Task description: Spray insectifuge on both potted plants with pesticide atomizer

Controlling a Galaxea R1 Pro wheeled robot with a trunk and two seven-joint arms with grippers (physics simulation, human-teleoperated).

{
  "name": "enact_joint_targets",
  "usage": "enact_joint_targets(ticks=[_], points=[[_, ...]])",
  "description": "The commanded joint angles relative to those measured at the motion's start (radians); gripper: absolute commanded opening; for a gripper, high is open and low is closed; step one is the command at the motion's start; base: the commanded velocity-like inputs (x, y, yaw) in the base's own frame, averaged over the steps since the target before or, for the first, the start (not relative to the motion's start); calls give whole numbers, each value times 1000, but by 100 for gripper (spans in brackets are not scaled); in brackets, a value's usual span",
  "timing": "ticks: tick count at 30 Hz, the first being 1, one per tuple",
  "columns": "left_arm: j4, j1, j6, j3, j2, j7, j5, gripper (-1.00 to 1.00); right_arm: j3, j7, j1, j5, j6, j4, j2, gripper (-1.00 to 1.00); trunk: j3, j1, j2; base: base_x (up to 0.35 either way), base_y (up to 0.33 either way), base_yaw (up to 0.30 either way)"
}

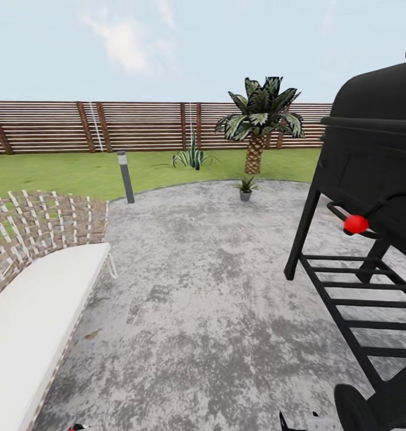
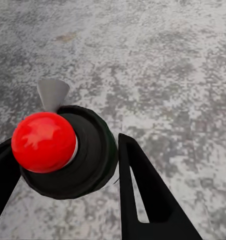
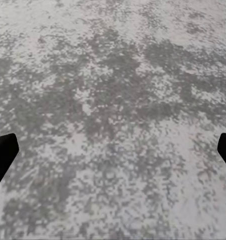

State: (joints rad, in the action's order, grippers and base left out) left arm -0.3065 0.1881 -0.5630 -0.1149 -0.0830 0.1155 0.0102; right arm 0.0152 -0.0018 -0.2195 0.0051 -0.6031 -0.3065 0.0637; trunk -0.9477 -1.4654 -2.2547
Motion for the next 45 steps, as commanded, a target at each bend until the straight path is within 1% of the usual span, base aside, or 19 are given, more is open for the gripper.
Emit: enact_joint_targets(ticks=[1, 20, 45], points=[[1, 1, -3, 1, 0, 3, 1, -100, 1, 0, 0, 1, -3, 1, 0, 100, -1, 0, 0, 322, 120, 0], [1, 1, -3, 1, 0, 3, 1, -100, 3, -3, -1, 0, -3, 1, 4, 100, -1, 0, 0, 328, 88, 0], [1, 1, -3, 3, 0, 3, 1, -100, 3, -3, -1, 0, -4, 1, 4, 100, -1, 0, 0, 337, 2, 0]])
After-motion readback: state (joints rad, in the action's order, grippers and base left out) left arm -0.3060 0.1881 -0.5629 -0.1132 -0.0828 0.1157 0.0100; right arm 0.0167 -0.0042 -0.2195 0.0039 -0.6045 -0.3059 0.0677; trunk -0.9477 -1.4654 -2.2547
